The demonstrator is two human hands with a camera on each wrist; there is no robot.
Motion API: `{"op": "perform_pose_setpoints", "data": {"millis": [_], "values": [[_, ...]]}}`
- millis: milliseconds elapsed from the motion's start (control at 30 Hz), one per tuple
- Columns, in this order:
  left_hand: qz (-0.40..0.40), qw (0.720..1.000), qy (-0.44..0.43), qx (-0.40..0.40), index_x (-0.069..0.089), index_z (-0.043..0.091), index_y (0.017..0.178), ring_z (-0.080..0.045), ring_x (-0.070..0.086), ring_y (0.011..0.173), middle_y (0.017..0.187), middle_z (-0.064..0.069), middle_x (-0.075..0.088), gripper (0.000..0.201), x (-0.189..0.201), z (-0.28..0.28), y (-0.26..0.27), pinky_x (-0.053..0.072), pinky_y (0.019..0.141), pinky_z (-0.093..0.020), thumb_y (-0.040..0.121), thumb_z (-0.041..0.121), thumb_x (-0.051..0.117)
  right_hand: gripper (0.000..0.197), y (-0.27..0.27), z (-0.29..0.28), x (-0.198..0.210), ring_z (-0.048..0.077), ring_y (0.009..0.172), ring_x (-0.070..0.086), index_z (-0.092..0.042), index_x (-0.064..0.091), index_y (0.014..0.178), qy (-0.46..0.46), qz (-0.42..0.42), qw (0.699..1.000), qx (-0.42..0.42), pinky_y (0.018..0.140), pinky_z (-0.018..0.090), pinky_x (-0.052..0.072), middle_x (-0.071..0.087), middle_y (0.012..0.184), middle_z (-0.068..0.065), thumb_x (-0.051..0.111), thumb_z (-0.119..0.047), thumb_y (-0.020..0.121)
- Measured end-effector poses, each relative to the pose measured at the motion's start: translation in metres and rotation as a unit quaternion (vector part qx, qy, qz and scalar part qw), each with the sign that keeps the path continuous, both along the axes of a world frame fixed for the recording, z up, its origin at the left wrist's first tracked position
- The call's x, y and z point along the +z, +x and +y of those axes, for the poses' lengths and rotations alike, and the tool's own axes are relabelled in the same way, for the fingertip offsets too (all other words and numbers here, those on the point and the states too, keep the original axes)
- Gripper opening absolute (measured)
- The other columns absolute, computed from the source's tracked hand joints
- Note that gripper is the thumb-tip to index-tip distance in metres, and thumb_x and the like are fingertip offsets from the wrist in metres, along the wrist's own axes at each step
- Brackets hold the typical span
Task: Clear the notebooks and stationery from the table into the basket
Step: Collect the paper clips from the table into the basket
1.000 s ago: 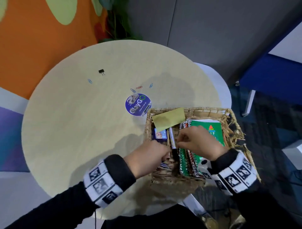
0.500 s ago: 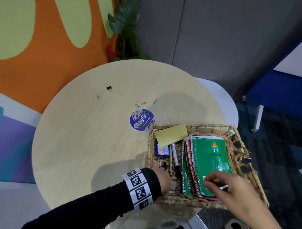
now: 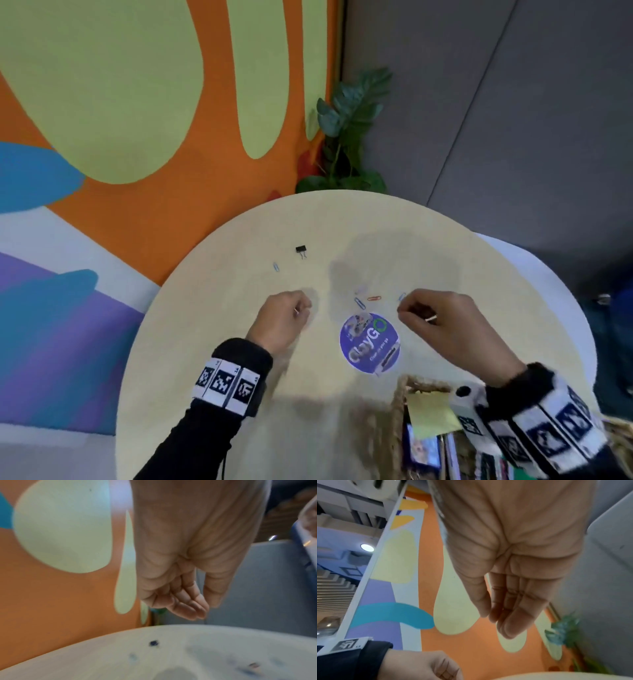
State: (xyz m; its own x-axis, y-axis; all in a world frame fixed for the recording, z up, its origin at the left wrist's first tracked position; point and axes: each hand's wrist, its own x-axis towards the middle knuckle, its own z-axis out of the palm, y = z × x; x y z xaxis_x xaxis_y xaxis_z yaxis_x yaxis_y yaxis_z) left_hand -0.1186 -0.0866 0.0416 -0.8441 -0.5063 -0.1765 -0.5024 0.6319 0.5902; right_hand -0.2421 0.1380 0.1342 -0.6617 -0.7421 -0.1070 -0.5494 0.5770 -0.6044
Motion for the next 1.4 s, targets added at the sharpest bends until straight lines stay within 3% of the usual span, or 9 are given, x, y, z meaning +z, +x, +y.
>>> {"op": "perform_pose_setpoints", "data": {"millis": [100,233,367,567,700,800,967,1200,1400], "values": [[-0.023,0.995,0.006,0.099,0.069,0.011,0.107,-0.017,0.062,0.088,0.109,-0.006,0.073,0.017,-0.033,-0.047,-0.008,0.048,0.083,-0.023,0.096,0.014,0.056,0.005,-0.035,-0.086,-0.035,0.015,0.068,0.062,-0.016,0.067,0.085,0.015,0.003,0.999,0.04,0.063,0.014,0.042,0.068,0.077,-0.002,0.062,-0.014,0.085],[-0.003,0.985,0.018,0.171,0.069,0.007,0.111,-0.026,0.068,0.099,0.109,-0.011,0.074,0.022,-0.061,-0.088,-0.029,0.05,0.086,-0.027,0.096,0.012,0.055,0.028,-0.069,-0.196,-0.099,0.026,0.096,0.061,-0.009,0.06,0.115,0.06,0.019,0.996,0.067,0.083,0.026,0.044,0.062,0.112,0.01,0.058,-0.019,0.088],[0.003,0.975,0.032,0.221,0.068,0.007,0.115,-0.026,0.068,0.102,0.109,-0.011,0.073,0.024,-0.077,-0.111,-0.048,0.05,0.089,-0.028,0.096,0.016,0.056,0.039,-0.081,-0.27,-0.15,0.036,0.112,0.053,-0.01,0.05,0.127,0.093,0.018,0.994,0.064,0.095,0.036,0.045,0.046,0.128,0.017,0.054,-0.018,0.089],[-0.028,0.963,0.046,0.266,0.07,0.006,0.109,-0.029,0.066,0.108,0.11,-0.013,0.073,0.023,-0.083,-0.13,-0.07,0.049,0.092,-0.031,0.095,0.021,0.059,0.026,-0.082,-0.305,-0.189,0.035,0.106,0.05,-0.004,0.06,0.11,0.133,0.057,0.988,0.061,0.087,0.039,0.048,0.05,0.114,0.019,0.044,-0.014,0.092],[-0.081,0.967,0.028,0.239,0.073,0.002,0.091,-0.035,0.069,0.096,0.096,-0.018,0.076,0.032,-0.086,-0.134,-0.088,0.052,0.082,-0.034,0.094,0.031,0.06,0.022,-0.077,-0.291,-0.188,0.033,0.093,0.056,0.001,0.061,0.102,0.168,0.053,0.981,0.082,0.082,0.037,0.048,0.048,0.094,0.016,0.045,-0.007,0.089],[-0.108,0.966,0.028,0.232,0.071,0.0,0.098,-0.037,0.069,0.099,0.102,-0.02,0.074,0.033,-0.087,-0.135,-0.097,0.053,0.083,-0.034,0.093,0.031,0.063,0.019,-0.076,-0.271,-0.171,0.033,0.092,0.061,-0.003,0.065,0.098,0.171,0.039,0.98,0.094,0.077,0.031,0.046,0.058,0.098,0.014,0.05,-0.004,0.087],[-0.13,0.96,0.017,0.248,0.065,-0.01,0.11,-0.043,0.064,0.111,0.117,-0.029,0.068,0.032,-0.087,-0.143,-0.102,0.051,0.093,-0.042,0.096,0.018,0.059,0.014,-0.071,-0.221,-0.094,0.026,0.084,0.06,-0.01,0.068,0.091,0.086,0.04,0.993,0.076,0.068,0.024,0.038,0.068,0.095,0.011,0.062,-0.011,0.079],[-0.206,0.964,-0.036,0.162,0.058,-0.018,0.121,-0.048,0.056,0.121,0.128,-0.035,0.059,0.041,-0.088,-0.138,-0.105,0.043,0.104,-0.049,0.101,0.017,0.049,0.011,-0.038,-0.075,0.008,0.016,0.059,0.057,-0.011,0.067,0.082,-0.04,0.035,0.998,0.035,0.068,0.025,0.048,0.064,0.074,0.002,0.062,-0.005,0.075],[-0.171,0.974,-0.037,0.146,0.062,-0.02,0.112,-0.049,0.059,0.113,0.117,-0.037,0.063,0.037,-0.067,-0.107,-0.092,0.047,0.096,-0.05,0.1,0.009,0.043,0.012,0.016,0.052,-0.017,0.009,0.071,0.063,-0.018,0.07,0.086,0.004,-0.048,0.999,0.02,0.071,0.025,0.054,0.065,0.085,-0.002,0.067,-0.01,0.079]]}}
